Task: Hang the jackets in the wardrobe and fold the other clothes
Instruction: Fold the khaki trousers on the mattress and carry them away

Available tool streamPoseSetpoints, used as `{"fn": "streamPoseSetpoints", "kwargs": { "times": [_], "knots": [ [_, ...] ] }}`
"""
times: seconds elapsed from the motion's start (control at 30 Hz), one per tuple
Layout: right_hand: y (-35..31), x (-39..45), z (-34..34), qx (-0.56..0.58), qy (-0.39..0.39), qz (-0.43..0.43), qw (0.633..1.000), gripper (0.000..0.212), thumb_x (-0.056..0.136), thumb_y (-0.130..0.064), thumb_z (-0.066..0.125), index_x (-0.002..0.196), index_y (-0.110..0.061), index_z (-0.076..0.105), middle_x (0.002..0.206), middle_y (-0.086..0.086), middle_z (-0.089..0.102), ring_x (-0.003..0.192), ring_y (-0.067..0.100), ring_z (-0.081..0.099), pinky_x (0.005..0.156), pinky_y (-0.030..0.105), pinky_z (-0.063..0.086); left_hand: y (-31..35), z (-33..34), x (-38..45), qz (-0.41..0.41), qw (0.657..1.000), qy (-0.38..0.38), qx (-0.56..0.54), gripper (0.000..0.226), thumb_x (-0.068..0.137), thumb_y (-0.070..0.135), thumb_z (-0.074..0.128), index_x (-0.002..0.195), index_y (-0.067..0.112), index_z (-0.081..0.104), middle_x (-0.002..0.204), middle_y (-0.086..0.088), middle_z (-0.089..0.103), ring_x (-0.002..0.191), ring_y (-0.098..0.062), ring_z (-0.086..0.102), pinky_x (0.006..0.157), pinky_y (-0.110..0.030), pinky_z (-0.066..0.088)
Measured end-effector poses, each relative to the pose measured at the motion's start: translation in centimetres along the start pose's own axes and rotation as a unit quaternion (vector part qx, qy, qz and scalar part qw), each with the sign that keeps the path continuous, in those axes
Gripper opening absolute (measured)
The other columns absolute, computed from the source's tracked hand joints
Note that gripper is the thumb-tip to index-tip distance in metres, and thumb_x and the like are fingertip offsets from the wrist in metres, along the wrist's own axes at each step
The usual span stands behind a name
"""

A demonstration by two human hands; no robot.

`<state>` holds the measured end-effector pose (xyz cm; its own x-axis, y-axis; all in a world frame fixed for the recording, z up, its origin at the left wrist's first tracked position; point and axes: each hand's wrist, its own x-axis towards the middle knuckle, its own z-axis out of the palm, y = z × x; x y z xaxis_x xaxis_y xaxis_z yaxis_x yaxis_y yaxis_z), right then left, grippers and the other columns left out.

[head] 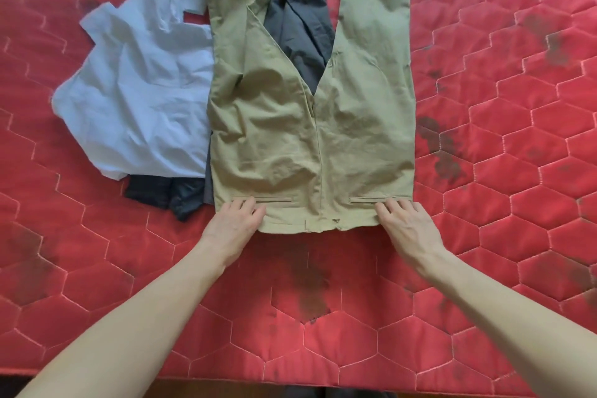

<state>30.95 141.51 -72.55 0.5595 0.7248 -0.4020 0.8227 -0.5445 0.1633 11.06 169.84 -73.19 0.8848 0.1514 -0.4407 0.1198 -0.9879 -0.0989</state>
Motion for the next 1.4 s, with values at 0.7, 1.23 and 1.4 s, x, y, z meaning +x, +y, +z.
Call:
{"fn": "streamPoseSetpoints", "kwargs": {
  "times": [0.7, 1.23, 1.4],
  "knots": [
    [11.9, -12.3, -33.1, 0.062, 0.237, -0.006, 0.969, 0.027, 0.07, -0.005, 0.092, 0.079, -0.014, 0.068, 0.074, 0.001, 0.062, 0.069, 0.028, 0.064, 0.072, 0.044, 0.056, -7.0, -29.2, -11.1, -0.01, 0.98, 0.04, -0.196, 0.009, 0.1, 0.018, 0.058, 0.106, 0.011, 0.057, 0.111, -0.006, 0.058, 0.102, -0.03, 0.059, 0.084, -0.044, 0.048],
    [28.1, -16.4, -55.1, 0.423, 0.414, 0.011, 0.806, 0.013, 0.102, -0.004, 0.059, 0.095, -0.01, 0.068, 0.091, 0.004, 0.068, 0.088, 0.024, 0.065, 0.079, 0.038, 0.052, -7.0, -56.8, -12.5, -0.056, 0.737, 0.416, -0.53, 0.016, 0.105, 0.006, 0.056, 0.103, 0.022, 0.056, 0.084, -0.002, 0.069, 0.074, -0.018, 0.065, 0.067, -0.03, 0.053],
    [31.5, -17.5, -61.1, 0.442, 0.464, -0.056, 0.766, 0.029, 0.106, -0.003, 0.05, 0.116, -0.027, 0.062, 0.1, -0.006, 0.068, 0.093, 0.01, 0.064, 0.084, 0.03, 0.051, -4.9, -64.6, -13.7, -0.003, 0.745, 0.507, -0.434, 0.018, 0.112, 0.021, 0.038, 0.125, 0.032, 0.041, 0.094, -0.006, 0.058, 0.073, -0.025, 0.061, 0.063, -0.045, 0.056]
  ]
}}
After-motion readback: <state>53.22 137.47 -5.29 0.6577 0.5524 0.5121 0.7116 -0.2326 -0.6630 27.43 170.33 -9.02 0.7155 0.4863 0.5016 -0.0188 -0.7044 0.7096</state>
